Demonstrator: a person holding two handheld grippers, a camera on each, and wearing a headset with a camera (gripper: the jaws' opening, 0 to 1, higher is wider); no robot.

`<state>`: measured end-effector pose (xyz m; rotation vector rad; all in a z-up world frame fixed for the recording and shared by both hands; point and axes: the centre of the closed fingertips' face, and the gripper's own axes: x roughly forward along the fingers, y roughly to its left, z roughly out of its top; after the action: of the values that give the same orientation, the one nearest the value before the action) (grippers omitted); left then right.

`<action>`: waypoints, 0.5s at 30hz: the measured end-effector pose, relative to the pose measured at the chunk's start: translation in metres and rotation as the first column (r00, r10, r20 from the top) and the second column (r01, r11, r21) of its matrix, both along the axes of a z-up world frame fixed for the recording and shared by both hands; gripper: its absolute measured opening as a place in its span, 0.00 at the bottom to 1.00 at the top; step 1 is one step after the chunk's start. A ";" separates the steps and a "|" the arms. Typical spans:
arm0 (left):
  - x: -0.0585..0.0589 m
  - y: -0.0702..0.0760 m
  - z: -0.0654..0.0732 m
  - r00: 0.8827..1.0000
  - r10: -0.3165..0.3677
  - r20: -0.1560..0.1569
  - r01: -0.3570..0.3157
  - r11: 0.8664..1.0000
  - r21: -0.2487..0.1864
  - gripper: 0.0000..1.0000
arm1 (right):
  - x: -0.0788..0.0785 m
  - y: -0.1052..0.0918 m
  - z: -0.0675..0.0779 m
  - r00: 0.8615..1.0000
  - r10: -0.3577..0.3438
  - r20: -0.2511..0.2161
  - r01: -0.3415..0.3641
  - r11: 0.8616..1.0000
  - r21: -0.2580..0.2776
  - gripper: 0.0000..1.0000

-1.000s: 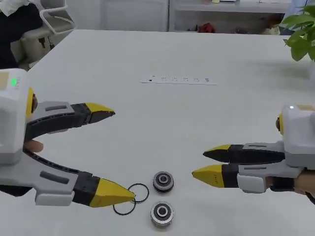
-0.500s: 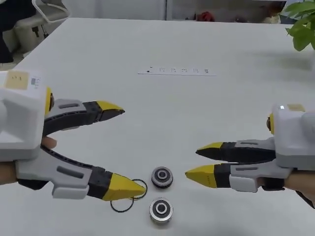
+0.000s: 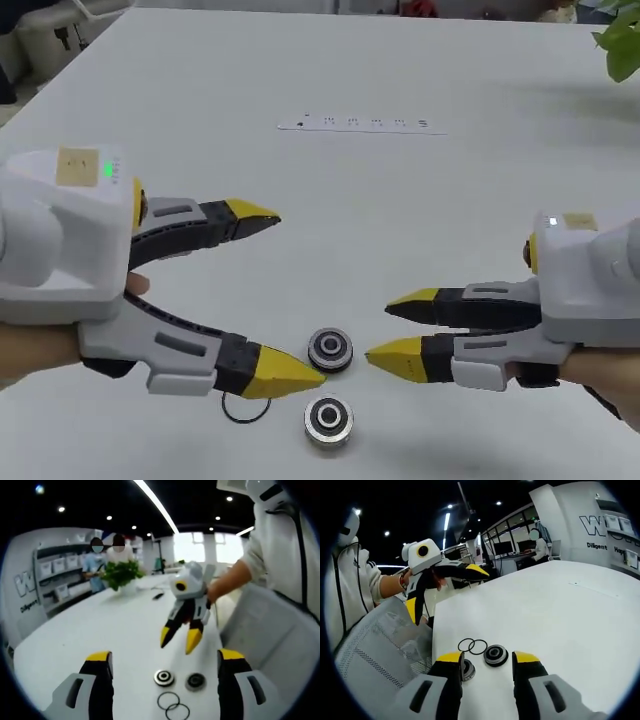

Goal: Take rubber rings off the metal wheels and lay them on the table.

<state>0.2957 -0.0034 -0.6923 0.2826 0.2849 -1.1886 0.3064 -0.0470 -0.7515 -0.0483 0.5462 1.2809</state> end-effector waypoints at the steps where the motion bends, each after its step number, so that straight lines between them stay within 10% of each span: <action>1: 0.001 0.000 -0.002 1.000 -0.001 -0.003 0.001 1.000 0.000 0.87 | 0.001 0.000 -0.001 1.000 0.000 0.000 0.000 1.000 -0.001 0.36; 15: 0.008 -0.007 -0.037 0.998 -0.047 -0.044 0.048 0.998 0.036 0.71 | 0.003 0.009 -0.025 0.999 0.036 0.013 -0.036 0.999 -0.032 0.34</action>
<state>0.3041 -0.0101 -0.7293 0.2976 0.3399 -1.2387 0.3091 -0.0382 -0.7769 -0.0934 0.5565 1.3061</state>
